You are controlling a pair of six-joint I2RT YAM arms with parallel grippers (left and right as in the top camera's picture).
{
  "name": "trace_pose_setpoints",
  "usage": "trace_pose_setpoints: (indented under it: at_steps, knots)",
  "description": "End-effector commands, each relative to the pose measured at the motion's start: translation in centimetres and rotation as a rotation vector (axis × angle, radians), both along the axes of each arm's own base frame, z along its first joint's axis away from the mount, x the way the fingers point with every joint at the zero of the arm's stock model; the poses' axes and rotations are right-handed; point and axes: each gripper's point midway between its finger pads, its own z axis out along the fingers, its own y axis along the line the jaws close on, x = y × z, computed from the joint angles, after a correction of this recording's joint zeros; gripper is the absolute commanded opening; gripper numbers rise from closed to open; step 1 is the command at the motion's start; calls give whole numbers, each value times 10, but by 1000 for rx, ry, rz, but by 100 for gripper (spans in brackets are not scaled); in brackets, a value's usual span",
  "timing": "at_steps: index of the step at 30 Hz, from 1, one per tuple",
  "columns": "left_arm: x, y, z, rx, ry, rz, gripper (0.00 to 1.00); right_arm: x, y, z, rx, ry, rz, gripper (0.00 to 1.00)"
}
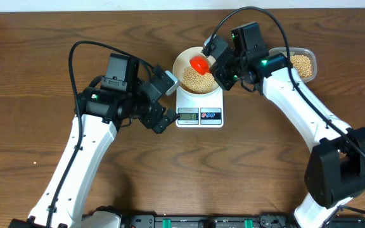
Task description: Scoop item into bowl and weigh 50g on scale
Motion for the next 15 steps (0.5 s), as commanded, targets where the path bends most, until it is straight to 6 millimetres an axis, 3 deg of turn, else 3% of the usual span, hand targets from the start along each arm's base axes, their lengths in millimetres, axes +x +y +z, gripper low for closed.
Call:
trace_pose_setpoints:
  at_steps: [1, 15]
  knots:
    - [2, -1, 9, -7, -21, 6, 94, 9, -2, -1, -41, -36, -6, 1]
    - [2, -1, 9, -7, -21, 6, 94, 16, -7, -13, -98, -57, -1, 1]
